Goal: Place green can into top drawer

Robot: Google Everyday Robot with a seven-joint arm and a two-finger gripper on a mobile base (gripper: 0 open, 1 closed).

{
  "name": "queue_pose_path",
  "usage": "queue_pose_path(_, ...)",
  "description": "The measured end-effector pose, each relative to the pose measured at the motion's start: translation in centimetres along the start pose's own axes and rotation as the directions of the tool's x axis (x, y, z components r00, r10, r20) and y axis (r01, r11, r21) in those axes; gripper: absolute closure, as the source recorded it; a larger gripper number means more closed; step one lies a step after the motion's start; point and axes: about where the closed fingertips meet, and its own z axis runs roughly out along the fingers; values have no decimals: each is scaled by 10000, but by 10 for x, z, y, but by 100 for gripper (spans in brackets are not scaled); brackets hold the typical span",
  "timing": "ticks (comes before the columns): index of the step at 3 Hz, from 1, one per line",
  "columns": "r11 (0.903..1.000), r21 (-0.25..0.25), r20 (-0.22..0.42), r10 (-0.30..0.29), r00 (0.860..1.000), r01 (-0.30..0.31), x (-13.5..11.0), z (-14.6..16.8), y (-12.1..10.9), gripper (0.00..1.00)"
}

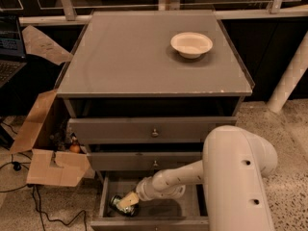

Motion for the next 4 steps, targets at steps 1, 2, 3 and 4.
queue_pose_path(1,9999,-141,64,41,10000,-40,3,0,0,0)
queue_pose_path(2,9987,-444,124,-235,9996,240,10,15,-4,0)
queue_pose_path(3,9987,-356,389,-358,9986,372,10,34,-14,0)
queue_pose_path(4,9995,12,578,-312,9978,311,5,49,-22,0)
